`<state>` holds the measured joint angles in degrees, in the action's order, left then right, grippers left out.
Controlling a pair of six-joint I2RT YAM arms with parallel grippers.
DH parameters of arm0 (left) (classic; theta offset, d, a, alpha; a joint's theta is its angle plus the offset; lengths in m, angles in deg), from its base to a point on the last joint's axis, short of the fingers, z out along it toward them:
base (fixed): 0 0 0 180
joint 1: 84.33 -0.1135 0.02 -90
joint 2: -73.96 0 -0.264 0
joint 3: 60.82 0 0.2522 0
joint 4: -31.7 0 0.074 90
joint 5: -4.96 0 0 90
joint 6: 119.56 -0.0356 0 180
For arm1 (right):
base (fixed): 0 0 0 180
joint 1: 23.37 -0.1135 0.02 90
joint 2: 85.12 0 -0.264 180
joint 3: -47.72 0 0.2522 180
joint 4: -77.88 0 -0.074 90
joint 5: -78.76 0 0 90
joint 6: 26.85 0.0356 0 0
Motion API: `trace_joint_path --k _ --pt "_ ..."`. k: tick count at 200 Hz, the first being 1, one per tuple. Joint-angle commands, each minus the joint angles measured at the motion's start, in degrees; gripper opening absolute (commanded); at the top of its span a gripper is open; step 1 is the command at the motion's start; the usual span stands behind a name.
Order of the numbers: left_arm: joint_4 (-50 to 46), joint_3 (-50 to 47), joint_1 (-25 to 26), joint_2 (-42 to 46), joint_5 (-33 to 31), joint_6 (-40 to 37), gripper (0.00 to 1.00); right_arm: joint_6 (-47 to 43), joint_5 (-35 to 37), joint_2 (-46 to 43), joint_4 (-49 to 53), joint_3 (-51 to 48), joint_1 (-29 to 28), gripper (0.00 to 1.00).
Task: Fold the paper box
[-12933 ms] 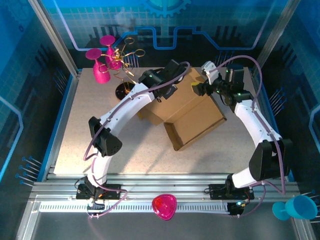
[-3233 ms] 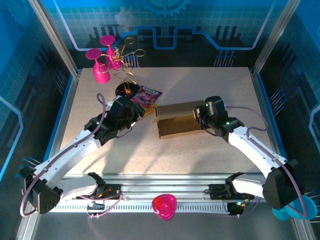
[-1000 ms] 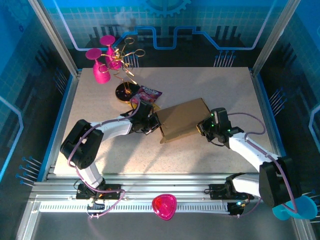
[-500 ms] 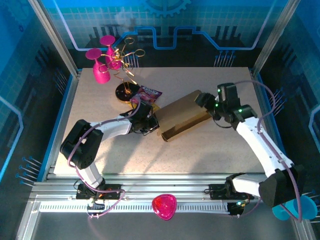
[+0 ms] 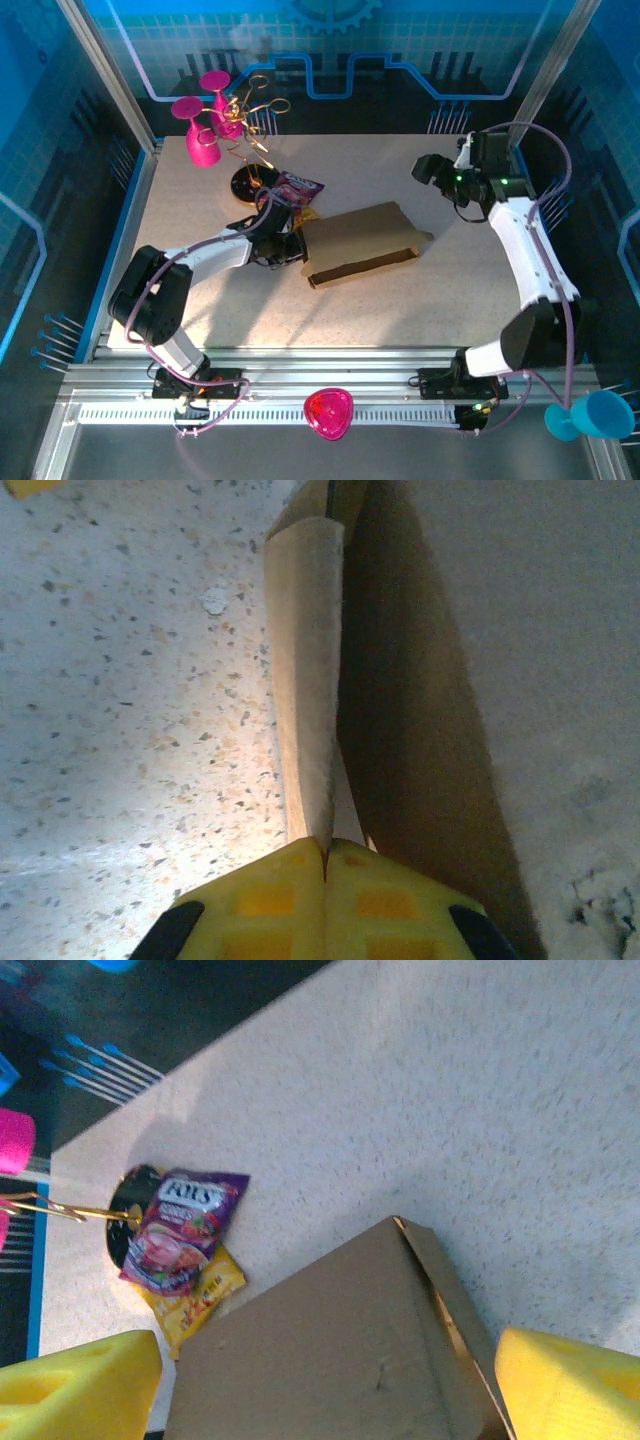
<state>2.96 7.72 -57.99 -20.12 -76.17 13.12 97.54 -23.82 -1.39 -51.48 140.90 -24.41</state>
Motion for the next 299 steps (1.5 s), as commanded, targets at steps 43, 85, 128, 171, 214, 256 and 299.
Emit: trace_joint_path --k 43,85,128,171,214,256,299 --pt "-3.14 1.06 -0.81 0.75 0.94 -4.66 0.0 -6.26 -26.66 20.69 -0.58 1.49 4.78 0.86" --pt "-3.15 0.69 -1.1 0.39 0.28 -4.97 0.0 -9.45 -28.48 25.37 -0.84 -2.04 5.56 0.87" --pt "-1.83 0.92 -1.4 -0.14 0.59 -4.8 0.0 -12.23 -32.6 28.41 -0.54 -4.64 3.77 0.87" --pt "-1.28 1.81 -1.48 -0.75 0.61 -4.39 0.0 -12.6 -29.42 27.04 -1.19 -9.49 3.2 0.87" --pt "0.24 1.85 -1.57 0.68 1.02 -2.85 0.07 -11.9 -28.31 26.99 -2.13 -10.07 2.11 0.67" --pt "-1.81 6.01 -1.68 7.51 1.02 0.92 0.44 -11.75 -24.9 26.41 -2.1 -9.92 1.52 0.51" --pt "-8.37 9.02 -2.87 5.95 3.09 1.62 0.52 -11.04 -24.18 26.85 -2.89 -9.68 1.13 0.43"
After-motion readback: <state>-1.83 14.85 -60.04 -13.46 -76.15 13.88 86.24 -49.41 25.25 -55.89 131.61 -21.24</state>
